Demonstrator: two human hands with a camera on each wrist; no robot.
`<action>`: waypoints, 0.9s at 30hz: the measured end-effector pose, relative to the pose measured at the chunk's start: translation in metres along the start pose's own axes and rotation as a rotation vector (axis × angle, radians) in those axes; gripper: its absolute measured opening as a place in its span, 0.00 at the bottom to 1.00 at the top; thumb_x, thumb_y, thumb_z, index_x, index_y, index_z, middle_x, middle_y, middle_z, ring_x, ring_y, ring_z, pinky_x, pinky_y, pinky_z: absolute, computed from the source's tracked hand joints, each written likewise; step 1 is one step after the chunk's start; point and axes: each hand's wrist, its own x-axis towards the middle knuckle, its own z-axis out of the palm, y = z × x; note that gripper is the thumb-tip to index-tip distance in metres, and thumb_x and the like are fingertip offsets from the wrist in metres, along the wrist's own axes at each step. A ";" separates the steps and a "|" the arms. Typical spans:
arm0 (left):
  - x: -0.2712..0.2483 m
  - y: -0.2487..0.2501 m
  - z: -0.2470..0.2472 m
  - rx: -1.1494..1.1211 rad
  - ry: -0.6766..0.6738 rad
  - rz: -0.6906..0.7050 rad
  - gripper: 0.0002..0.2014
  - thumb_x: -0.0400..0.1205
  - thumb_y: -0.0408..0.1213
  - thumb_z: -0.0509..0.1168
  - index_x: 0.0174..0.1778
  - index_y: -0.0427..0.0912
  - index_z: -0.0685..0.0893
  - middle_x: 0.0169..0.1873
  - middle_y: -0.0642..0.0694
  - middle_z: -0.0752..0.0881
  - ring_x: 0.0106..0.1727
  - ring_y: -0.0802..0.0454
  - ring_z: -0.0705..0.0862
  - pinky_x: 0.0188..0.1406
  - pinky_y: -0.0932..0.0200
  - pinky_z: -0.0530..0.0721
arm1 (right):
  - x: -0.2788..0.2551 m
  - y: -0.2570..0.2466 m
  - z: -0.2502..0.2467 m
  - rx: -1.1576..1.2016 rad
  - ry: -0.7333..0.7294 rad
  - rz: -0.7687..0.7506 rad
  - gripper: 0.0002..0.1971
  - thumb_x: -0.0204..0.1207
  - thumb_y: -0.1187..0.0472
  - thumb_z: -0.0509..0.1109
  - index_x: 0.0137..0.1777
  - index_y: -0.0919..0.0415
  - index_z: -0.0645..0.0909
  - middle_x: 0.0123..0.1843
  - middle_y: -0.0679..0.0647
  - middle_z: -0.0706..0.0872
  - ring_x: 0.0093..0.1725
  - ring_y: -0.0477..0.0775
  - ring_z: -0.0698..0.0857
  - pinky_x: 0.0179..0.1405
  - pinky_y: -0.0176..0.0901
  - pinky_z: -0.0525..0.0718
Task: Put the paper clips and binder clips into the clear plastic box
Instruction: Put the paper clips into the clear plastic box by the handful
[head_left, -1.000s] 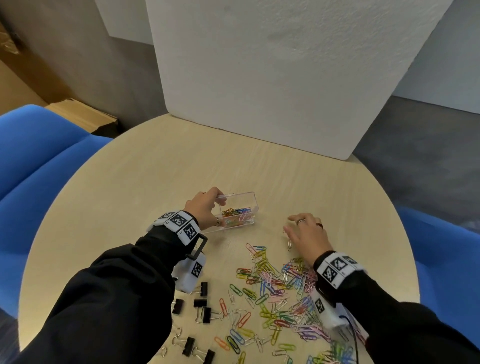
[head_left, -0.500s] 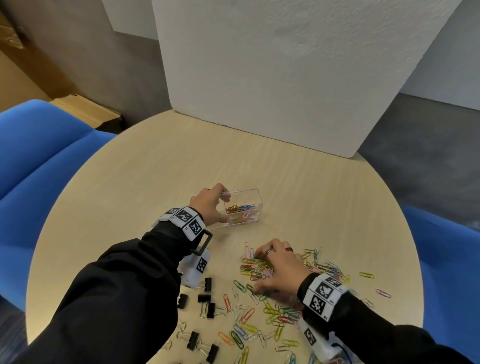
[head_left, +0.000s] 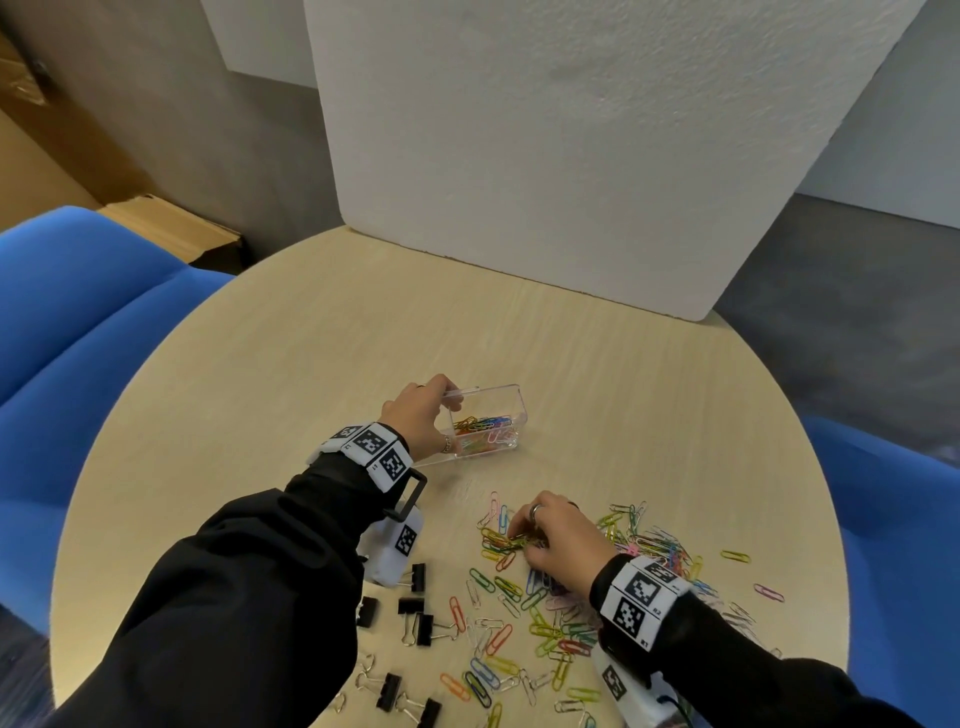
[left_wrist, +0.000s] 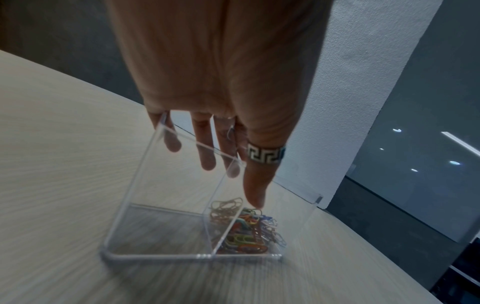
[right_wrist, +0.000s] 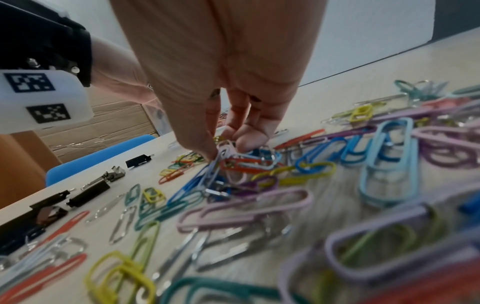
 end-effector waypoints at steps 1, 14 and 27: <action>0.000 0.000 0.000 0.001 0.003 0.000 0.24 0.73 0.37 0.74 0.61 0.46 0.72 0.62 0.54 0.80 0.62 0.48 0.74 0.65 0.46 0.73 | 0.000 -0.001 0.000 -0.005 0.008 0.004 0.14 0.73 0.67 0.64 0.55 0.53 0.82 0.54 0.51 0.75 0.61 0.53 0.73 0.62 0.38 0.71; -0.001 0.001 -0.001 0.006 -0.005 -0.001 0.24 0.73 0.39 0.74 0.62 0.46 0.72 0.63 0.55 0.80 0.64 0.49 0.74 0.65 0.45 0.73 | 0.001 -0.007 -0.009 0.004 0.056 0.026 0.11 0.70 0.68 0.66 0.48 0.58 0.86 0.43 0.49 0.76 0.47 0.50 0.79 0.47 0.34 0.76; -0.008 0.000 0.002 0.028 -0.018 0.006 0.25 0.74 0.40 0.73 0.63 0.47 0.71 0.64 0.54 0.79 0.66 0.50 0.73 0.65 0.47 0.71 | 0.001 -0.022 -0.050 0.211 0.178 -0.002 0.10 0.70 0.71 0.69 0.43 0.57 0.87 0.38 0.42 0.83 0.36 0.34 0.78 0.36 0.19 0.76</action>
